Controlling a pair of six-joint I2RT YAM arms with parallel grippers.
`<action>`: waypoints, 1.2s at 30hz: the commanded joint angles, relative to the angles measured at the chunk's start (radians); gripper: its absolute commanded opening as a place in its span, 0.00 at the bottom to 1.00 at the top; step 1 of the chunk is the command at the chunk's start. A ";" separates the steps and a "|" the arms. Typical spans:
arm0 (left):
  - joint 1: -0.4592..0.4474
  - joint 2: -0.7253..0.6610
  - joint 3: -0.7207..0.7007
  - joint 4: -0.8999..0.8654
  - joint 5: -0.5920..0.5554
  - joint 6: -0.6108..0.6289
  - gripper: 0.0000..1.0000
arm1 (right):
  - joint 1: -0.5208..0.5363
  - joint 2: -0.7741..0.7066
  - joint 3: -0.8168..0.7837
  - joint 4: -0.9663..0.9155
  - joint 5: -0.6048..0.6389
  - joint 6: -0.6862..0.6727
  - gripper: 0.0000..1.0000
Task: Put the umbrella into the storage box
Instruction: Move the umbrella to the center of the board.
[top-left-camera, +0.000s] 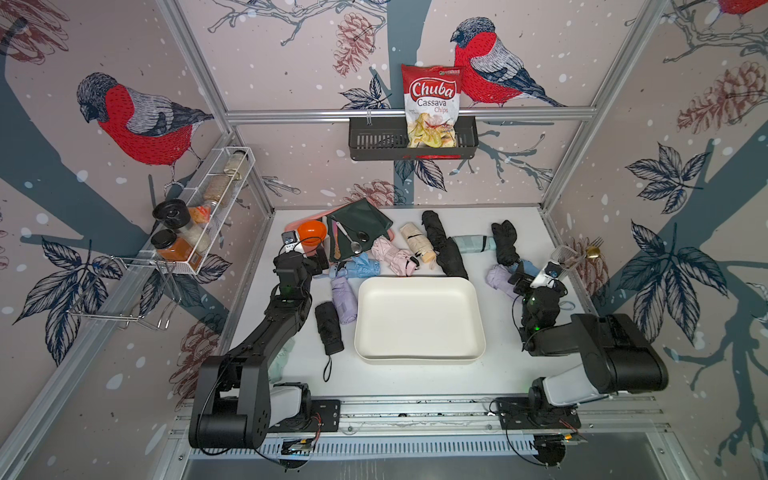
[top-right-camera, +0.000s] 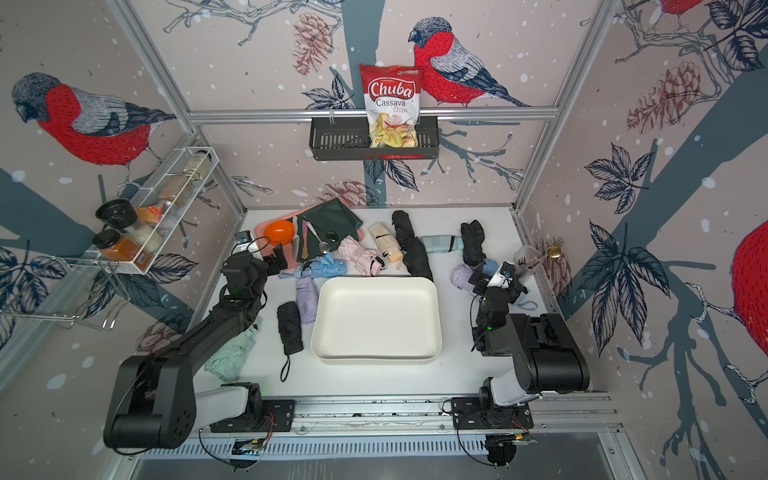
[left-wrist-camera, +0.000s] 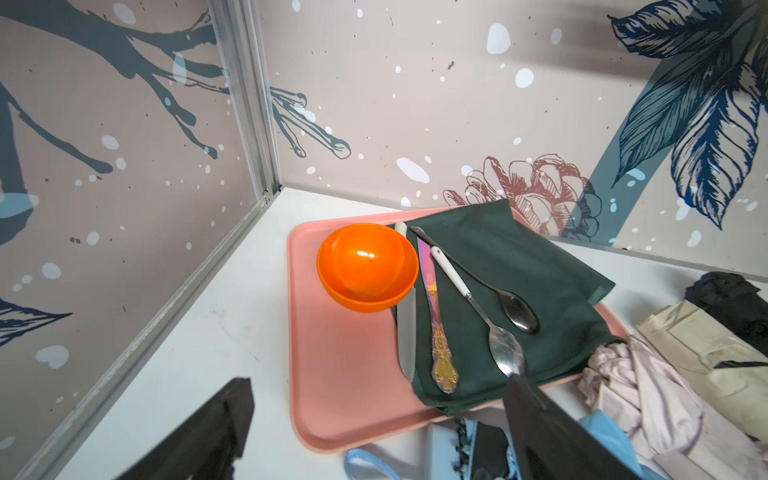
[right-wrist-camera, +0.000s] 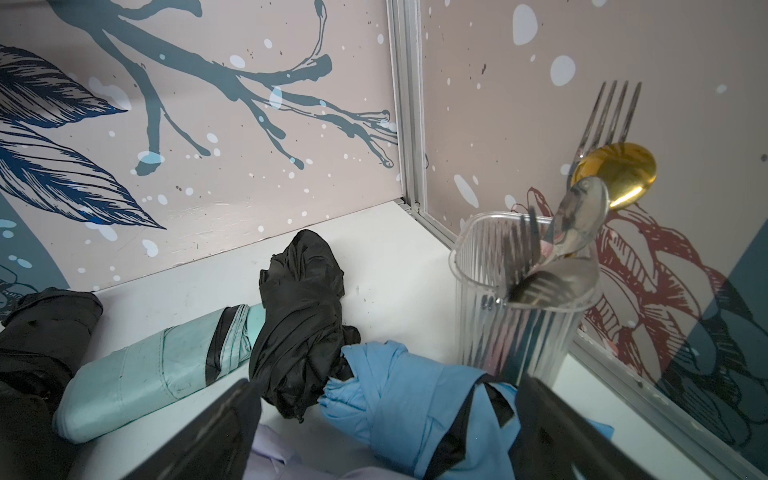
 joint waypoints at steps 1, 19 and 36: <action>0.003 -0.045 0.067 -0.349 -0.004 -0.080 0.97 | 0.002 0.000 0.005 0.007 0.014 -0.002 1.00; 0.010 -0.048 0.321 -1.086 -0.097 -0.151 0.97 | 0.062 -0.219 0.301 -0.530 0.048 0.015 1.00; 0.075 0.070 0.327 -1.533 -0.048 -0.492 0.96 | 0.146 -0.313 0.469 -0.654 0.303 -0.103 1.00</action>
